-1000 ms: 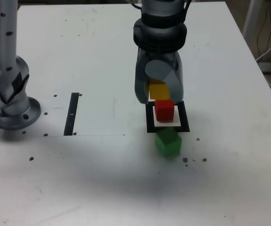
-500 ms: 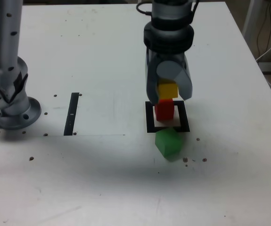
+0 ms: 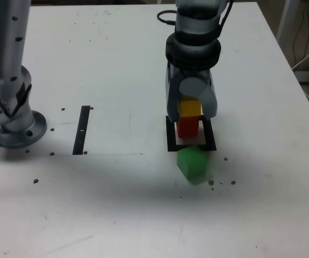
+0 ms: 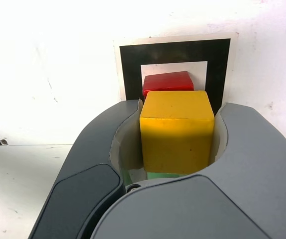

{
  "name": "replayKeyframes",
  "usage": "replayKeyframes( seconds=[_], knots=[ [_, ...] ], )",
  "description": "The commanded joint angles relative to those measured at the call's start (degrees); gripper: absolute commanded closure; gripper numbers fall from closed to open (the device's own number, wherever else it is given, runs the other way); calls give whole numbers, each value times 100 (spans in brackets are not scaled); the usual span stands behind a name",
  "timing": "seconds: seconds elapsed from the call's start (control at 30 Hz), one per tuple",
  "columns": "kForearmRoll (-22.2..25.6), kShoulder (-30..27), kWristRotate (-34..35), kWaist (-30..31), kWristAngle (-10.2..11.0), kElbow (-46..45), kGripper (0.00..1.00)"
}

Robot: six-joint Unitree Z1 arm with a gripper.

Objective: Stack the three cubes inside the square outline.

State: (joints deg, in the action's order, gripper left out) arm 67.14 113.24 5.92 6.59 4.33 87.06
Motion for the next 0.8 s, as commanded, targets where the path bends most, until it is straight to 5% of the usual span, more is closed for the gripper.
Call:
replayKeyframes(
  seconds=[0.0, 0.77],
  knots=[
    [-51, 38, -12, -8, 0, -9, 72],
    [-155, 112, -3, -34, -1, -96, 64]
  ],
)
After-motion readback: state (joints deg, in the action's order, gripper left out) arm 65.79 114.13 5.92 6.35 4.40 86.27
